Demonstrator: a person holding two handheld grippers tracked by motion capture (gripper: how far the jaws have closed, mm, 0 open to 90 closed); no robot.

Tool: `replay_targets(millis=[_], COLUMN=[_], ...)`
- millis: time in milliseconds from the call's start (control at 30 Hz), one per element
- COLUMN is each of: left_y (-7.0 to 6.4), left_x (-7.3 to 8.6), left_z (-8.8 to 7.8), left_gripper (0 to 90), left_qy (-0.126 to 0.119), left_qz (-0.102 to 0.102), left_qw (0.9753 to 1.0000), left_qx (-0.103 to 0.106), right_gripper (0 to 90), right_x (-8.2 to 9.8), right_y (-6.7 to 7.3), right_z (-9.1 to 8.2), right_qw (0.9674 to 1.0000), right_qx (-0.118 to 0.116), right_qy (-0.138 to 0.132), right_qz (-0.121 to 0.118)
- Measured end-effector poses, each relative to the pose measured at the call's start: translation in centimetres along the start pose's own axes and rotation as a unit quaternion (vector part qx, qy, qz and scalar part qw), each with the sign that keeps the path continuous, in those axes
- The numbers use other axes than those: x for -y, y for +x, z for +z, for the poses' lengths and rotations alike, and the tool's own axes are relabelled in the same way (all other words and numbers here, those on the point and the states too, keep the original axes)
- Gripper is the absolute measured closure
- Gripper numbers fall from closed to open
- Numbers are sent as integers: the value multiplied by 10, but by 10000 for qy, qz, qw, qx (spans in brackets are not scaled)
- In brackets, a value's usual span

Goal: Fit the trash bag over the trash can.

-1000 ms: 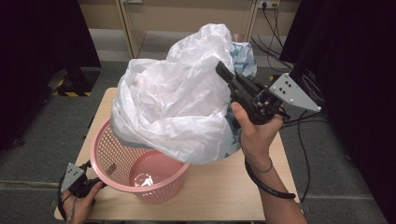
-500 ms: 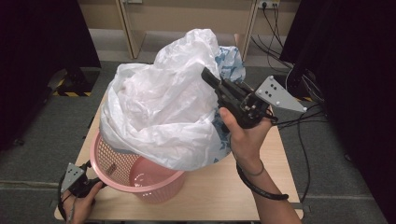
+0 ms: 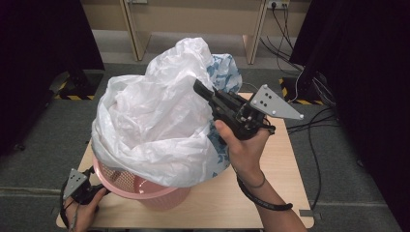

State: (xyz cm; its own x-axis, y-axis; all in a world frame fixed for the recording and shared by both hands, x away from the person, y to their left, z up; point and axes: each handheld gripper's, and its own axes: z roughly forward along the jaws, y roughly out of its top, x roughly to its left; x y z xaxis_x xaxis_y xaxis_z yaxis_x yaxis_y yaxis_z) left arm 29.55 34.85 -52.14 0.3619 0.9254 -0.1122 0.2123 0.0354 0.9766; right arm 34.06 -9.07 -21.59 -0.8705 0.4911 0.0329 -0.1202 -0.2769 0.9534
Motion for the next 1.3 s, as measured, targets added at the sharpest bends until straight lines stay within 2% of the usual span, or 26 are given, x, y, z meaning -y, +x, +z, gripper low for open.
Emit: replay_targets(millis=[500,767,1100,1300], left_y=[0,0,0,0], left_x=[0,0,0,0], left_z=[0,1,1,1], left_gripper=[162,162,162,163], left_qy=[16,1,2,17], left_qz=[17,-1,0,21], left_qw=[10000,10000,10000,10000], left_qx=[3,6,9,13], right_gripper=[900,900,900,900], right_x=[8,17,31,39], right_y=[12,18,30,38], right_z=[4,7,9,9], right_qw=[9991,9975,9924,9892], right_qx=[-330,-482,-793,-953], right_qy=[172,368,712,891], right_qz=[224,354,617,675])
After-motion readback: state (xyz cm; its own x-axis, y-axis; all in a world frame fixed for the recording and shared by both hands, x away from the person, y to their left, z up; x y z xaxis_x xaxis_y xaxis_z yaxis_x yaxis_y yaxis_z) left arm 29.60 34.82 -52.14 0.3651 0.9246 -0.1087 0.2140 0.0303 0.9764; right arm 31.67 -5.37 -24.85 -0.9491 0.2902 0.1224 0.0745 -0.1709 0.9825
